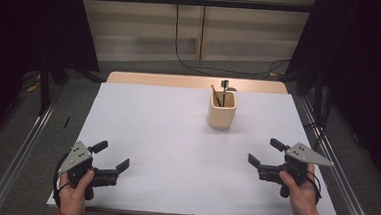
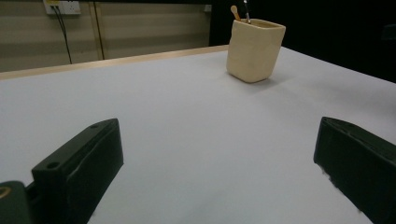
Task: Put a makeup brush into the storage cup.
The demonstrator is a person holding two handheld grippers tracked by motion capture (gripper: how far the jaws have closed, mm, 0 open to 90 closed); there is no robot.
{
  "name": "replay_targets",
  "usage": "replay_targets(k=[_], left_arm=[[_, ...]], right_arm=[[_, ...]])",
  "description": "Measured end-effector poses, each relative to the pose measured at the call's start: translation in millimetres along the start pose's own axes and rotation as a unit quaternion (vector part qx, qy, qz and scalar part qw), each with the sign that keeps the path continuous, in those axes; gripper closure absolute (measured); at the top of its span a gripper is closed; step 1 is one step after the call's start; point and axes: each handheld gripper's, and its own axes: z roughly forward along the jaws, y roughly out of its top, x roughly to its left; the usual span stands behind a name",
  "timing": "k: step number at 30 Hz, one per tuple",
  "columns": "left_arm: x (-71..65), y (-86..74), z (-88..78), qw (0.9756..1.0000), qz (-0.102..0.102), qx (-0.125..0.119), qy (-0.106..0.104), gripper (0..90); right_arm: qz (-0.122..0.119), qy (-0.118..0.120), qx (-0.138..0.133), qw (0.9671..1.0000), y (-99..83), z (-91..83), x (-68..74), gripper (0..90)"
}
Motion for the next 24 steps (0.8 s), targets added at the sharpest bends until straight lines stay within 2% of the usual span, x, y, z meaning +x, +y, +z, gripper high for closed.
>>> replay_targets(k=[4,8,10,14,18,19,23,24], left_arm=[[0.7,0.1,-1.0,1.0000,0.002,0.000,0.004,1.4],[-0.7,-0.1,-1.3,1.0000,0.002,-0.001,0.005,1.4],[-2.3,0.0,-2.0,1.0000,0.004,-0.002,-0.001,1.4],[-3.6,0.3,-4.3,1.0000,0.006,-0.005,0.000,1.3],[-3.9,0.3,-5.0,1.0000,0.005,-0.008,-0.001,1.2],[-4.4,0.6,-5.8,0.9999,0.011,-0.007,-0.001,1.2],[-5.3,0.4,-5.4,0.9999,0.013,-0.006,-0.001,1.2],[-5.1,0.4,-5.1,0.9999,0.013,-0.006,0.000,1.2]], right_arm=[[0.011,-0.008,-0.003,0.9999,-6.8,-10.7,0.5,3.9],[0.013,-0.004,-0.001,0.9999,-13.1,-18.6,1.2,4.0],[0.015,-0.001,-0.002,0.9999,-13.6,-21.1,1.8,4.0],[0.017,-0.013,-0.003,0.9998,-21.0,-29.6,2.3,4.5],[0.018,-0.015,0.000,0.9997,-26.6,-31.1,2.0,4.6],[0.021,-0.012,0.000,0.9997,-27.6,-31.0,1.4,4.6],[0.040,-0.008,-0.018,0.9990,-25.5,-33.8,0.0,5.1],[0.037,-0.008,-0.017,0.9991,-25.4,-33.6,0.0,5.1]])
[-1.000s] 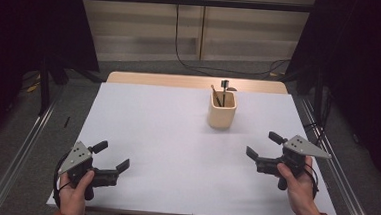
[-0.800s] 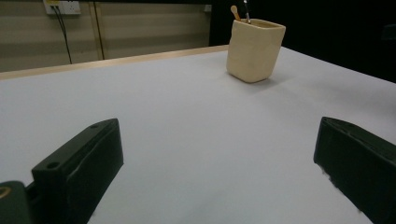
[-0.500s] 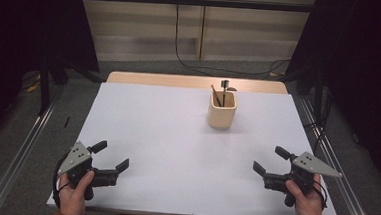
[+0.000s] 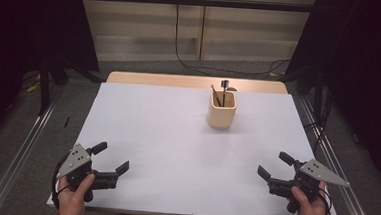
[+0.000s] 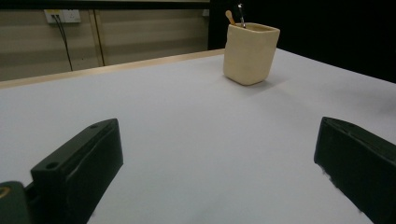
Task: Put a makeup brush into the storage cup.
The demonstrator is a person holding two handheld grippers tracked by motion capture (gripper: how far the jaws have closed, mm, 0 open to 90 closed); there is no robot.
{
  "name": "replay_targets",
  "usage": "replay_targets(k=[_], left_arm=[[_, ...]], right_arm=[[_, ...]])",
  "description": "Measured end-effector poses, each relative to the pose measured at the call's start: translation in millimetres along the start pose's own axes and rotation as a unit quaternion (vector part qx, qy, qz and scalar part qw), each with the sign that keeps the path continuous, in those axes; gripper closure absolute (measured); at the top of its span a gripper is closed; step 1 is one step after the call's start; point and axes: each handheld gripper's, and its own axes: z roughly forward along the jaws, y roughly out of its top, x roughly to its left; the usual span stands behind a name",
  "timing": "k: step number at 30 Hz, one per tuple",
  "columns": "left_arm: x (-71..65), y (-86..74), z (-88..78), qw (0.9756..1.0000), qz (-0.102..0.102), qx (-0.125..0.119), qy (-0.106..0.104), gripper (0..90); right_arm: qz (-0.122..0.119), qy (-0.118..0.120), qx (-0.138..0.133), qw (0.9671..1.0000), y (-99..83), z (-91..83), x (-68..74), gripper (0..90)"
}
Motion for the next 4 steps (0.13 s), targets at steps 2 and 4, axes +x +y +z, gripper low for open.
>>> replay_targets(k=[2,4], left_arm=[[0.3,0.0,0.3,1.0000,-0.001,0.000,0.001,1.2],[0.5,-0.4,0.6,1.0000,-0.001,0.001,0.002,1.2]], right_arm=[[-0.002,0.002,0.001,1.0000,-0.1,0.5,-0.3,5.1],[-0.005,0.002,0.004,1.0000,-0.4,1.0,-0.6,5.1]])
